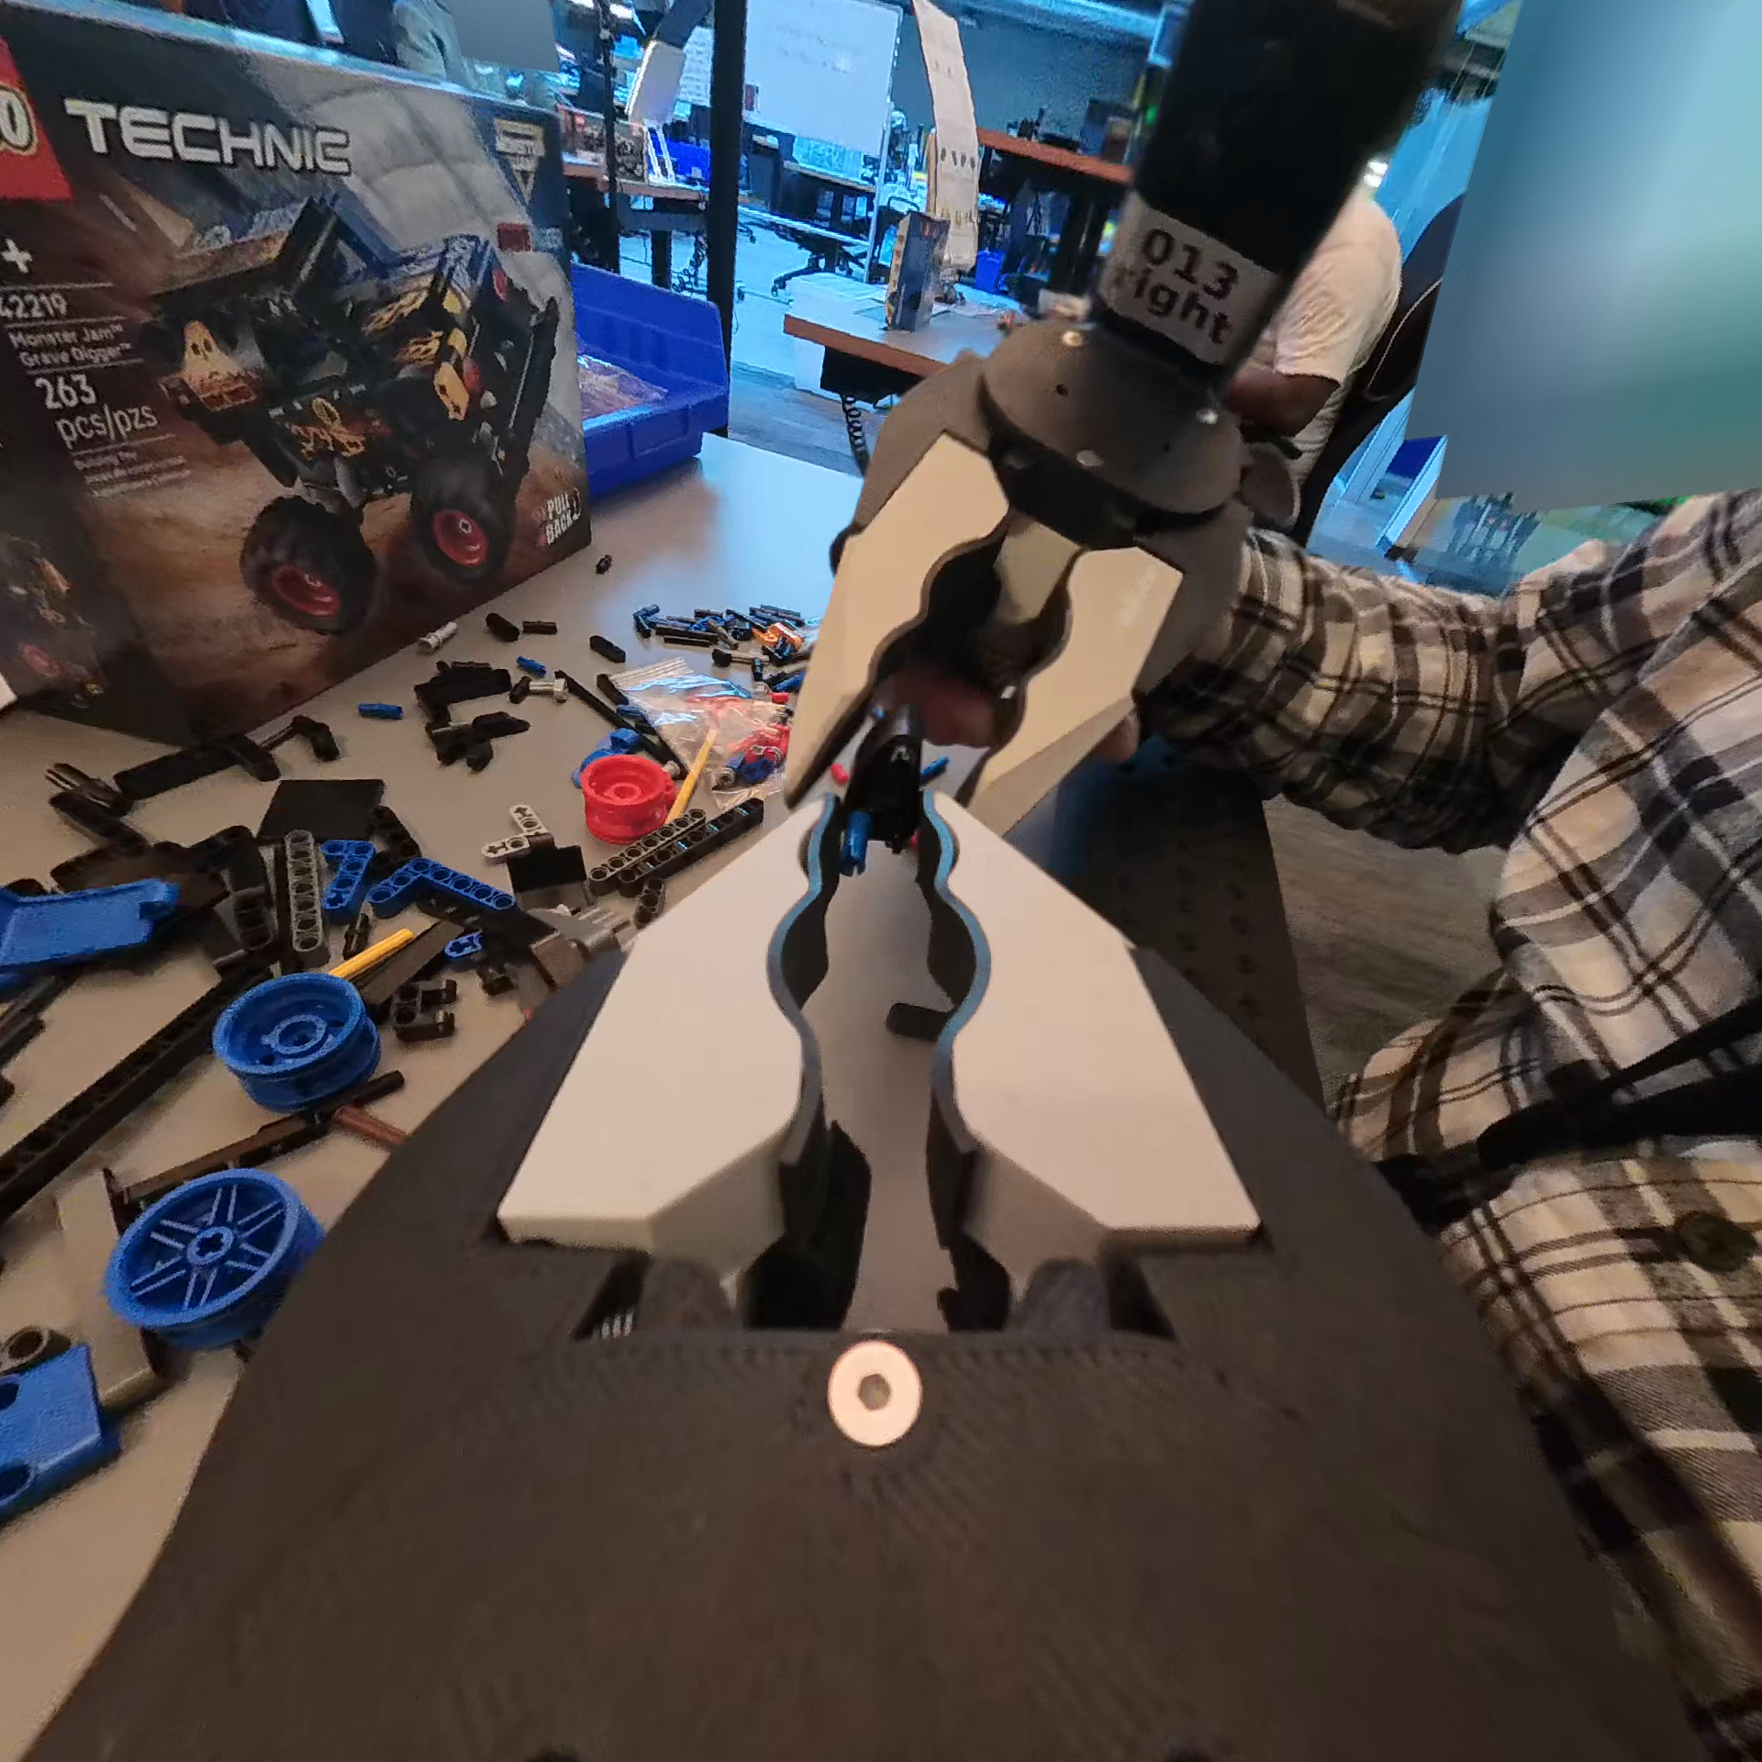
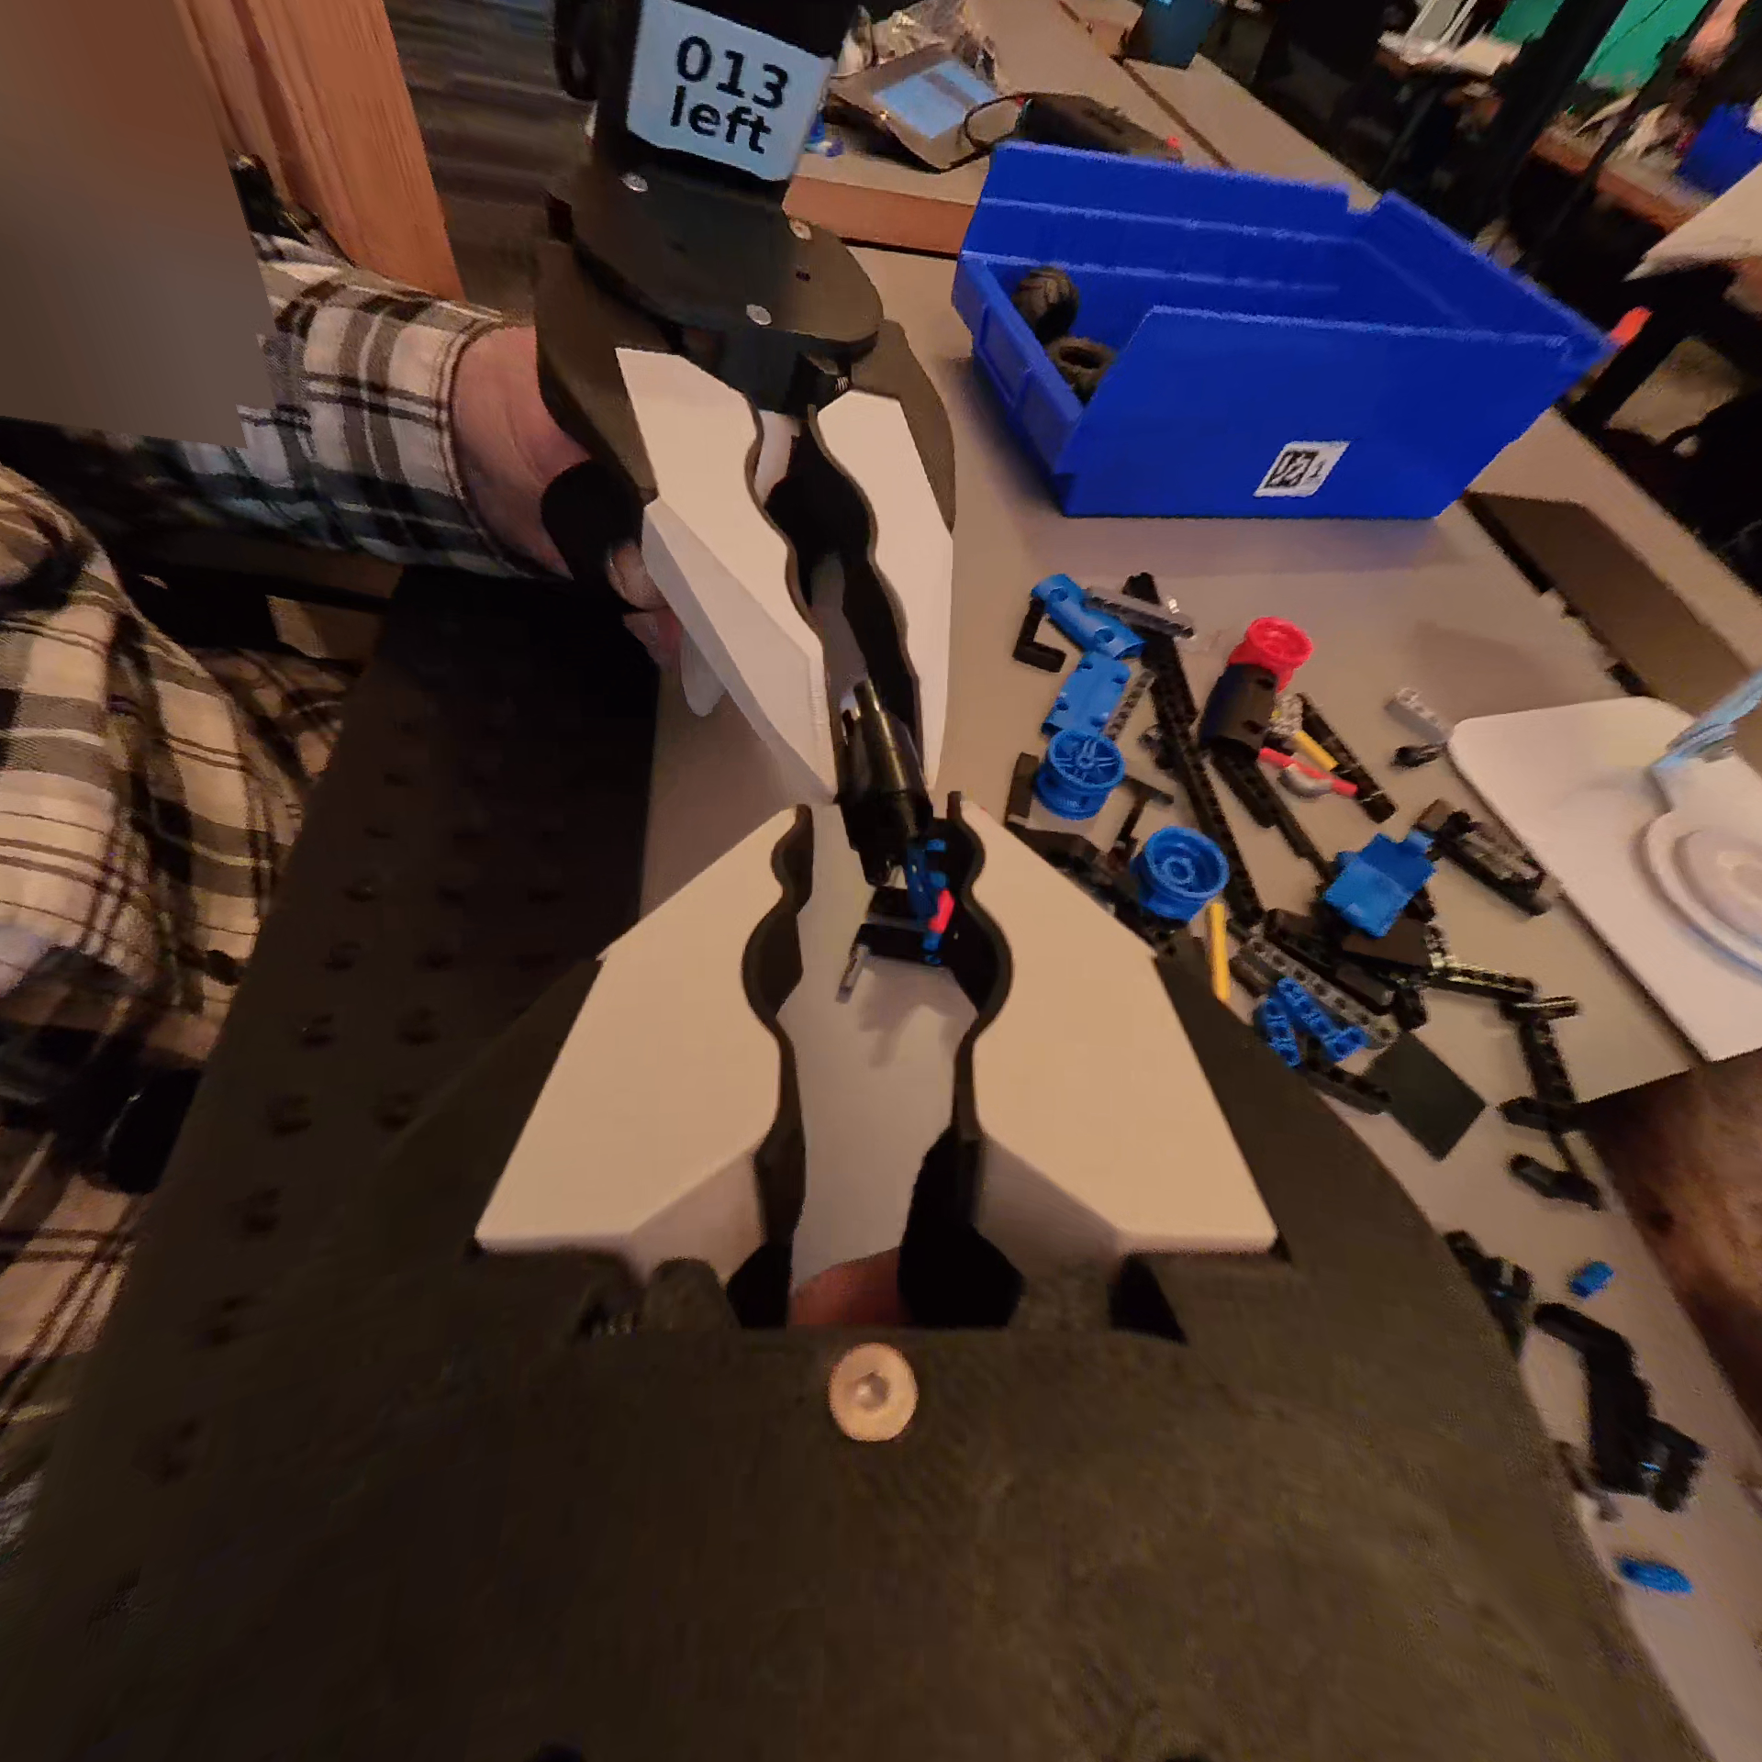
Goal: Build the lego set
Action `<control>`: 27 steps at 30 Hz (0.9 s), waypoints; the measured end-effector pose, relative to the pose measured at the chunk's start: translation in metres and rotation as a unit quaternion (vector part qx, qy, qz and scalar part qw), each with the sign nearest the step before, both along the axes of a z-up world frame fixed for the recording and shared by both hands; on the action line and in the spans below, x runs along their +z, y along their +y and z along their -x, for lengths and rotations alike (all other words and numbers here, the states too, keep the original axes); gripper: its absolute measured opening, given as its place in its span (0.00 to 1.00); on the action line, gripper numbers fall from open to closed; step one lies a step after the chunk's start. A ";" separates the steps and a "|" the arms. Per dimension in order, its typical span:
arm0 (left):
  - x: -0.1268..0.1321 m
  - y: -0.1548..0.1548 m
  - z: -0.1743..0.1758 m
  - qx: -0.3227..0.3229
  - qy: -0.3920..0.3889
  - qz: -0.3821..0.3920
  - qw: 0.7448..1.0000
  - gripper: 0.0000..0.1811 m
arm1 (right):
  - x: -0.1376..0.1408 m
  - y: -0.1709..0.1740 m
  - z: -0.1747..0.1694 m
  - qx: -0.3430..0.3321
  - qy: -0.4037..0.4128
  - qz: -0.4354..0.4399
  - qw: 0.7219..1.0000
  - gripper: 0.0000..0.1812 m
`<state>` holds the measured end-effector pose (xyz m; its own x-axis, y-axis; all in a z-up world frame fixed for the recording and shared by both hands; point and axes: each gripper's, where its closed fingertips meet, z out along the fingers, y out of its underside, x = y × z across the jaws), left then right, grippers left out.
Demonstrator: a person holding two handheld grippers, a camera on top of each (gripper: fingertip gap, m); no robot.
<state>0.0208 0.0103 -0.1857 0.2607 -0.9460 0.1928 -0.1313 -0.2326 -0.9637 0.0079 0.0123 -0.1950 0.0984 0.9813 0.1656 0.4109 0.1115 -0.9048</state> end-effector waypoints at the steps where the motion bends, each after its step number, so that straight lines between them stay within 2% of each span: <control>1: 0.001 0.001 0.001 0.000 -0.007 0.011 1.000 0.07 | 0.001 0.002 0.000 -0.006 -0.003 -0.025 1.000 0.16; 4: 0.005 0.000 0.001 -0.017 -0.035 0.047 0.998 0.07 | 0.005 0.005 0.002 -0.019 -0.013 -0.106 0.994 0.12; 6: 0.005 0.001 0.001 -0.021 -0.040 0.060 0.997 0.07 | 0.005 0.007 0.002 -0.026 -0.021 -0.124 0.992 0.10; 11: 0.008 0.003 0.000 -0.023 -0.050 0.066 0.996 0.08 | 0.008 0.009 0.001 -0.024 0.001 -0.098 0.995 0.09; 15: 0.011 0.011 0.005 -0.001 -0.038 0.040 0.998 0.19 | 0.013 0.019 -0.004 -0.043 0.030 -0.056 0.997 0.09; 17: 0.006 0.019 0.012 0.021 -0.006 0.012 1.000 0.24 | 0.010 0.027 -0.008 -0.058 0.035 -0.036 0.997 0.09; 20: -0.010 0.028 0.025 0.047 0.065 -0.037 0.996 0.26 | -0.006 0.036 -0.011 -0.079 0.017 0.009 0.997 0.09; 24: -0.033 0.035 0.036 0.059 0.145 -0.078 0.985 0.27 | -0.028 0.041 -0.010 -0.093 -0.013 0.046 0.995 0.09; 27: -0.045 0.035 0.033 0.051 0.170 -0.082 0.981 0.27 | -0.034 0.043 -0.006 -0.097 -0.025 0.052 0.994 0.09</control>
<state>-0.0127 0.0453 -0.2309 0.3781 -0.9228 -0.0743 -0.4357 -0.1065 -0.8938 0.0143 0.0549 -0.2290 0.2813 0.9568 0.0735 0.4602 -0.0673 -0.8853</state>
